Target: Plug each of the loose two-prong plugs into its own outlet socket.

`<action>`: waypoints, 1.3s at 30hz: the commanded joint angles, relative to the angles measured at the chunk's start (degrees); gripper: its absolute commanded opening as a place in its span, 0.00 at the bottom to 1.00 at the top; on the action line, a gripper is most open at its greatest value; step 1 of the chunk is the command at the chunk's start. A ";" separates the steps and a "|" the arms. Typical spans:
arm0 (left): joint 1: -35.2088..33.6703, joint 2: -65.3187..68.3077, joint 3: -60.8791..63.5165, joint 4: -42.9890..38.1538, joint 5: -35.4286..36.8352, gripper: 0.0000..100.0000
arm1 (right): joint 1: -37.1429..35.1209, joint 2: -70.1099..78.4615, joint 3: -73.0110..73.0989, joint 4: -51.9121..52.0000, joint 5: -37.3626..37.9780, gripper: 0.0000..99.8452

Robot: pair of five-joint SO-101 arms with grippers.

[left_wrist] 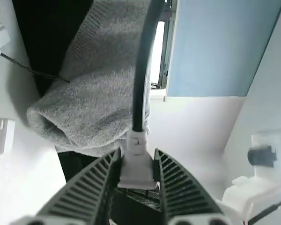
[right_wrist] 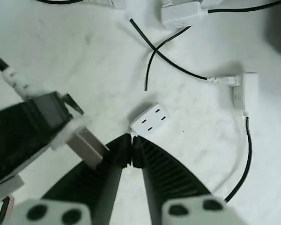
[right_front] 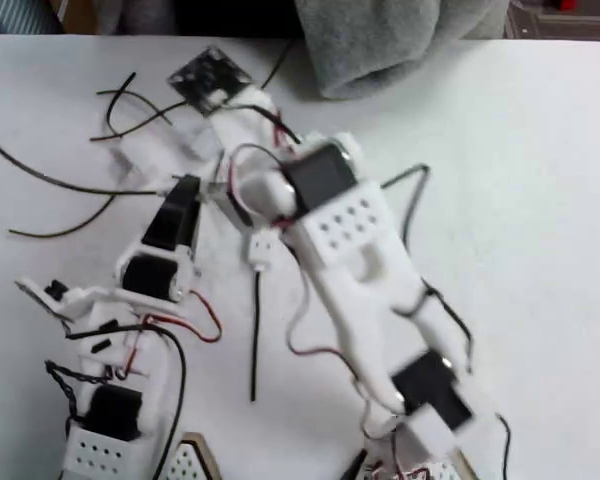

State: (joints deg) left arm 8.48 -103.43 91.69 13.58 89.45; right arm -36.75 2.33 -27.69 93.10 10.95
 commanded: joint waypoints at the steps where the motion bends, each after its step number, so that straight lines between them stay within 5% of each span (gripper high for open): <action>1: 0.40 -0.75 -0.44 0.00 0.26 0.03 | -1.71 9.01 -15.47 4.79 -0.53 0.02; 19: 0.48 -0.75 -0.35 0.44 0.26 0.03 | -1.27 19.47 -30.86 4.79 -0.09 0.02; 39: 0.66 -0.75 -0.35 0.44 0.26 0.03 | -1.71 19.56 -31.30 2.07 -0.09 0.02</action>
State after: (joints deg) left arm 8.40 -103.96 91.78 13.93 89.36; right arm -37.80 22.37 -56.97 98.29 11.03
